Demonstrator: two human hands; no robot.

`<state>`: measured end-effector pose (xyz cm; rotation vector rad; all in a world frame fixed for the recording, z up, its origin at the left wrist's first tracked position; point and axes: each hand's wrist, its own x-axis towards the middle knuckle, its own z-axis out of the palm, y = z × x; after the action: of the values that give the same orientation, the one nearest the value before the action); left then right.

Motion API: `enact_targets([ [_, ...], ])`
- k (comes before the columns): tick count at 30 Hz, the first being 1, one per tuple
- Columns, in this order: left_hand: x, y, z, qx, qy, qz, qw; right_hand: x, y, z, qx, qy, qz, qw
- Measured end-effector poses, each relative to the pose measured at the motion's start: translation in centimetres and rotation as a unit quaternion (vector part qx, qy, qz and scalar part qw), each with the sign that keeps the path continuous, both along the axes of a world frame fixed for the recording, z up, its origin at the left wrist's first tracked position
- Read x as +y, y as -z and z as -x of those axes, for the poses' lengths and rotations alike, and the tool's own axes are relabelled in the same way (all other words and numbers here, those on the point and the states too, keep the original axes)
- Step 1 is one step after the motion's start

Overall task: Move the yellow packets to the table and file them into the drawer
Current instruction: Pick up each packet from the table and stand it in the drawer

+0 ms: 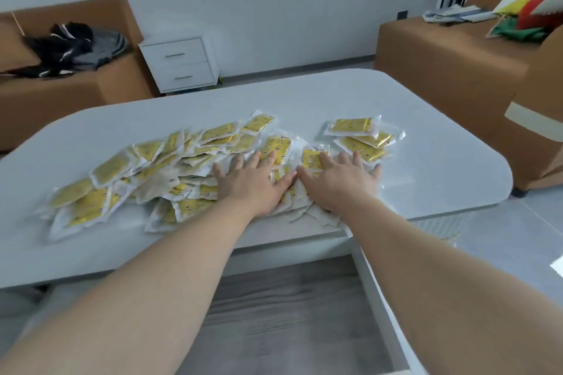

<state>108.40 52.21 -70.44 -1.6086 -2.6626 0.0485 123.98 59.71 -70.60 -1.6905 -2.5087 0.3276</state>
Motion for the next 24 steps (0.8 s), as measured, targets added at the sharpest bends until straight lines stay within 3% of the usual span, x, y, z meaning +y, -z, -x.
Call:
enact_targets([
  [6,-4.6,0.3,3.1,-0.004,0.003,-0.035,0.999,-3.4,-0.1,3.5,-0.006,-0.021,0.002,1.0],
  [13,-5.6,0.1,3.8,-0.041,-0.013,-0.038,0.998,-4.1,0.3,4.8,0.056,-0.028,-0.014,0.998],
  [16,-4.5,-2.0,3.6,-0.113,-0.071,0.002,0.991,-3.4,-0.1,4.7,0.229,-0.028,0.035,0.972],
  [18,-2.2,-3.8,3.6,-0.12,-0.106,-0.033,0.987,-2.1,-0.9,4.2,0.374,0.004,0.065,0.925],
  [19,-0.7,-4.5,3.6,-0.103,-0.107,-0.063,0.987,-1.1,-1.3,3.7,0.396,0.016,0.041,0.917],
  [22,4.0,-5.5,3.5,-0.022,-0.027,-0.12,0.992,2.8,-2.2,1.8,0.272,0.032,-0.08,0.958],
  [24,7.1,-5.4,3.8,0.011,0.032,-0.104,0.994,6.0,-2.3,0.6,0.156,0.032,-0.104,0.982],
])
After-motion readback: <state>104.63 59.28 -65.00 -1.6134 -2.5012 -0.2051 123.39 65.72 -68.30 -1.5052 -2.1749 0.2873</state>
